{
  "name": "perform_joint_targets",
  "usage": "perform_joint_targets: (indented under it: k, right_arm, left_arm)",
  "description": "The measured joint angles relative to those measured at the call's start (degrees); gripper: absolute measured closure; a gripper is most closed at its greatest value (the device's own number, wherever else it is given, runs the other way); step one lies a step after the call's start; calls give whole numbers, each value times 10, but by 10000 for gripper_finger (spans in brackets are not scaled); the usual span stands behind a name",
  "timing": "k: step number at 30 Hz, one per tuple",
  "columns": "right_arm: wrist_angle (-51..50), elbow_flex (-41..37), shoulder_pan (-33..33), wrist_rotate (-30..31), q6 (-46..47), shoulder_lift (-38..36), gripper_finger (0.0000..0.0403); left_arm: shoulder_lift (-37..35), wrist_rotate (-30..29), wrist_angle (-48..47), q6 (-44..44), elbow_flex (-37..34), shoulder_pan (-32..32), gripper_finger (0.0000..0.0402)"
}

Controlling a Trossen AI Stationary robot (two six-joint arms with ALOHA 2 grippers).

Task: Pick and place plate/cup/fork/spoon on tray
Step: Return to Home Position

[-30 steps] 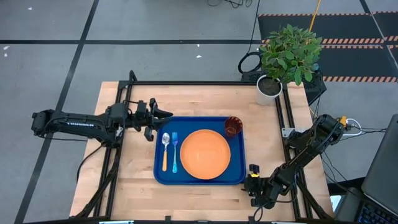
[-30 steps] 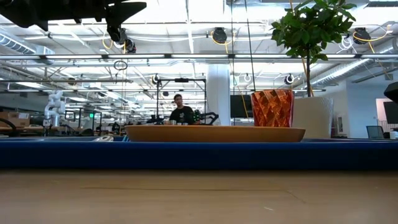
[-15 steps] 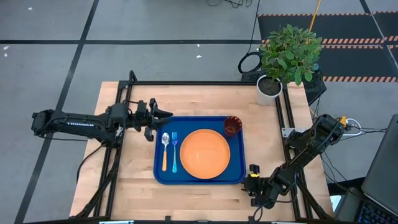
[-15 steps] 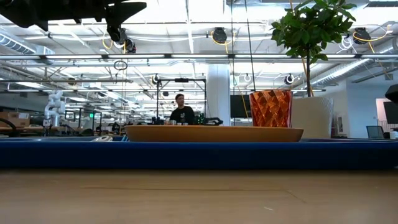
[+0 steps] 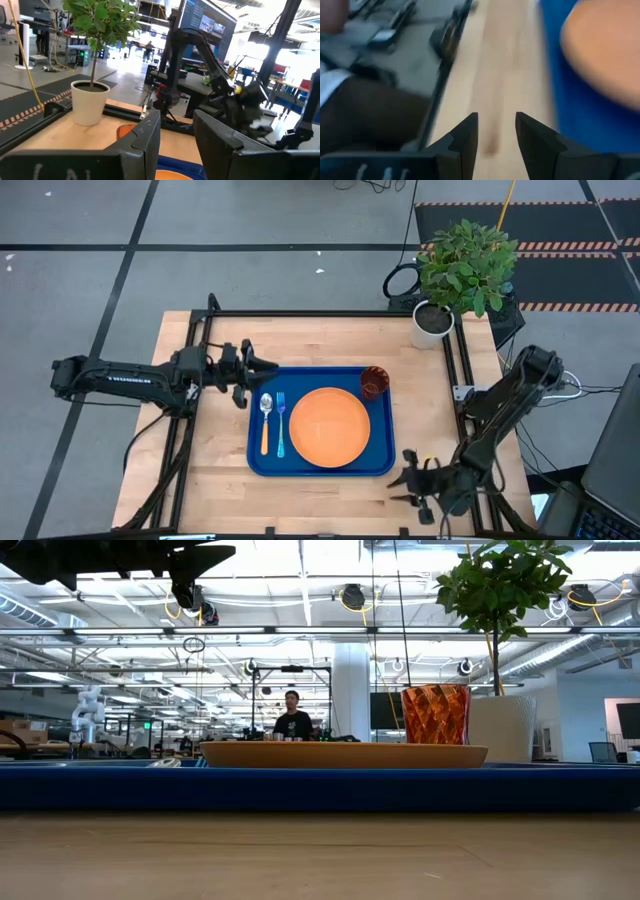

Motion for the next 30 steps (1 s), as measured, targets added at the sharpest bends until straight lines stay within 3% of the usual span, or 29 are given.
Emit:
perform_joint_targets:
  k: [6, 10, 15, 19, 24, 26, 30]
  right_arm:
    - [-18, -1, -12, 184, -169, -81, 277]
    - [-20, -30, -49, 219, -205, -125, 277]
    - [17, -95, -122, 168, -209, -163, 277]
    - [165, -149, -187, 123, -289, -178, 277]
    - [383, -198, -286, -60, -383, -178, 277]
    - [387, -197, -321, -109, -386, -178, 277]
    - [363, -186, -363, -142, -391, -178, 277]
  left_arm:
    - [0, 1, -1, 21, 0, -15, 282]
    - [0, 1, -2, 72, 0, -17, 282]
    - [0, 1, -5, 113, 0, -10, 282]
    - [-2, 1, -5, 116, 0, 13, 282]
    - [-2, 13, -21, 126, 0, 48, 282]
    - [-2, 25, -32, 127, 0, 56, 282]
    - [-2, 28, -35, 129, 0, 61, 282]
